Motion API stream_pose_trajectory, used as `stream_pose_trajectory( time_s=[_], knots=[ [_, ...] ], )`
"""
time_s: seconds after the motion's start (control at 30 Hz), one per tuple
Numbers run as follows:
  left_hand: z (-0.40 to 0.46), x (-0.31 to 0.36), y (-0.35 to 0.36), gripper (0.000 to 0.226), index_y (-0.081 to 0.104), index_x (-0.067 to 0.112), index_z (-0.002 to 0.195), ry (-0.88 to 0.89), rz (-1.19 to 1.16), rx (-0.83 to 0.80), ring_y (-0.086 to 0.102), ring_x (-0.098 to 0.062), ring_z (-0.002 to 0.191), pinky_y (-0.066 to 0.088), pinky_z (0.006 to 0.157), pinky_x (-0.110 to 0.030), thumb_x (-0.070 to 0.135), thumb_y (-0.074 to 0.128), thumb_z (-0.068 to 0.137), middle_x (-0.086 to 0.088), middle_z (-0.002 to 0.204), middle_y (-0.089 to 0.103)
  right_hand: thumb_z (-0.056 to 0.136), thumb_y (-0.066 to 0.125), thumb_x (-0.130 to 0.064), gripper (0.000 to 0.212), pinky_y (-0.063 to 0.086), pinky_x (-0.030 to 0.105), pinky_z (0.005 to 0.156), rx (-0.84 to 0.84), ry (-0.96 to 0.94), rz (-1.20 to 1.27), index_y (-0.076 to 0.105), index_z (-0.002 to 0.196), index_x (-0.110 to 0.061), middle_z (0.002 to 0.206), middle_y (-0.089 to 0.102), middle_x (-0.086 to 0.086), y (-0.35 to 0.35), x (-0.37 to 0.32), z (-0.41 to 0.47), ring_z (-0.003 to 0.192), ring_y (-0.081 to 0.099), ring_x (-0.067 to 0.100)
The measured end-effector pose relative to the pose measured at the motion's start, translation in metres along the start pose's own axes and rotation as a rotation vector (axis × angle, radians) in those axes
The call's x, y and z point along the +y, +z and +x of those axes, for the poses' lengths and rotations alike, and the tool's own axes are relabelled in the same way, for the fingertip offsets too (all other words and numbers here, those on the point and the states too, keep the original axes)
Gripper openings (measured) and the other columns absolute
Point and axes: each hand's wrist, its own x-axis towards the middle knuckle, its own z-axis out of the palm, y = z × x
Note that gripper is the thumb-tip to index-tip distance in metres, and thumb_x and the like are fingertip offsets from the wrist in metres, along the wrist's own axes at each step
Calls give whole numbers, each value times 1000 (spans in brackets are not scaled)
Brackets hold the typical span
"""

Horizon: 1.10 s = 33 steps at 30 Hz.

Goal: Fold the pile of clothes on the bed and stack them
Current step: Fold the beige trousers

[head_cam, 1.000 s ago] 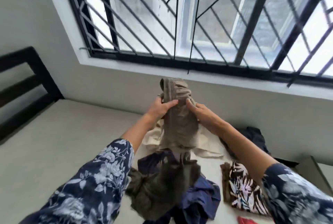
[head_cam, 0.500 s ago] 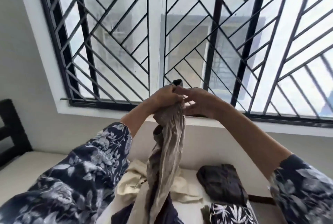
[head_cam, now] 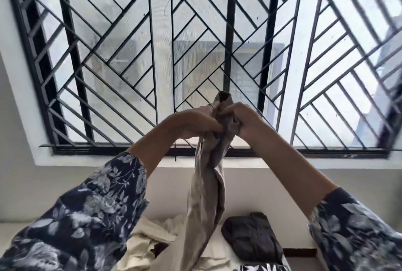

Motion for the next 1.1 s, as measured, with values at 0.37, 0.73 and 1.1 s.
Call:
stream_pose_trajectory(
  time_s=[0.37, 0.73, 1.1],
  knots=[
    [-16, 18, -90, 41, 55, 17, 119, 95, 1249, 543, 60, -38, 102, 50, 86, -38, 30, 43, 83, -23, 107, 63, 57, 32, -16, 47, 41, 25, 73, 196, -617, -1297, 67, 87, -4, 89, 67, 20, -72, -67, -1, 91, 61, 31],
    [-28, 85, -156, 53, 43, 18, 132, 166, 1746, 591, 62, -38, 98, 46, 78, -41, 47, 54, 89, -21, 108, 62, 85, 59, -20, 41, 50, 43, 77, -129, -871, -1887, 39, 118, -9, 102, 60, 17, -83, -131, -1, 91, 63, 35],
    [-52, 103, -77, 83, 44, 17, 140, 312, 1608, -122, 59, -16, 93, 40, 82, -25, 55, 73, 72, -6, 102, 62, 86, 65, -14, 8, 33, 26, 69, 5, -641, -1765, 62, 92, -9, 84, 59, 11, -95, -147, 13, 91, 60, 30]
  ],
)
